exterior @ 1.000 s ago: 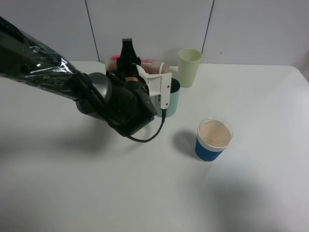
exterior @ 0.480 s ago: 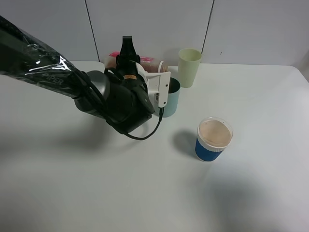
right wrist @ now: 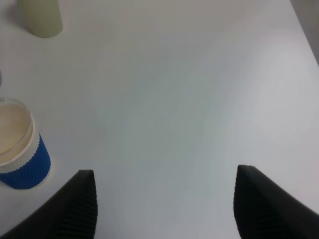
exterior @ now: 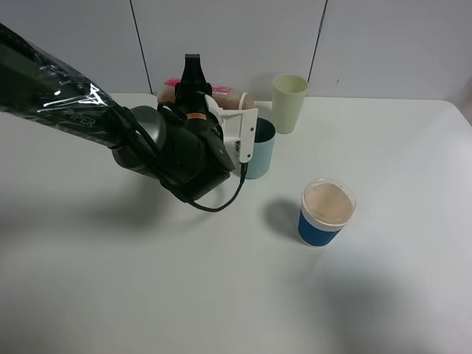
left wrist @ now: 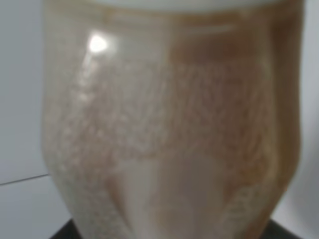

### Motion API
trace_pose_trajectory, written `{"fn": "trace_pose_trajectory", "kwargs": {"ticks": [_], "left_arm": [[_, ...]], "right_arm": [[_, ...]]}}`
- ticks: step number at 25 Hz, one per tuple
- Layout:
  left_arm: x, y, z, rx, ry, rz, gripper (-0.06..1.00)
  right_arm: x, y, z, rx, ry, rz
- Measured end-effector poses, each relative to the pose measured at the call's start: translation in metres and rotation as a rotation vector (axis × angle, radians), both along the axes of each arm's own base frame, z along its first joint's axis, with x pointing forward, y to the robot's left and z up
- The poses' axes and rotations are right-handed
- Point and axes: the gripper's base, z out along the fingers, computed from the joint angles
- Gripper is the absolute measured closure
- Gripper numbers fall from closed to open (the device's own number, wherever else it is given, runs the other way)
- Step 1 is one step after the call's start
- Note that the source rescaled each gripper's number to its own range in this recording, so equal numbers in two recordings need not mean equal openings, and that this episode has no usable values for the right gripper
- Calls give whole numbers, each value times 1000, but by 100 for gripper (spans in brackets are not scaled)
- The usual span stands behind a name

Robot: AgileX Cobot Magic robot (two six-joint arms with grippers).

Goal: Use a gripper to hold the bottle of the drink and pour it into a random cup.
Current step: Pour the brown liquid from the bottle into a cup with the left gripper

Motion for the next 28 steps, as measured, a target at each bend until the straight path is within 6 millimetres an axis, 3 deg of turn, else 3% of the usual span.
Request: {"fn": "trace_pose_trajectory", "kwargs": {"ticks": [28], "left_arm": [[0, -1, 1, 77, 7, -25, 94]], "right_arm": [[0, 0, 0, 0, 0, 0]]}}
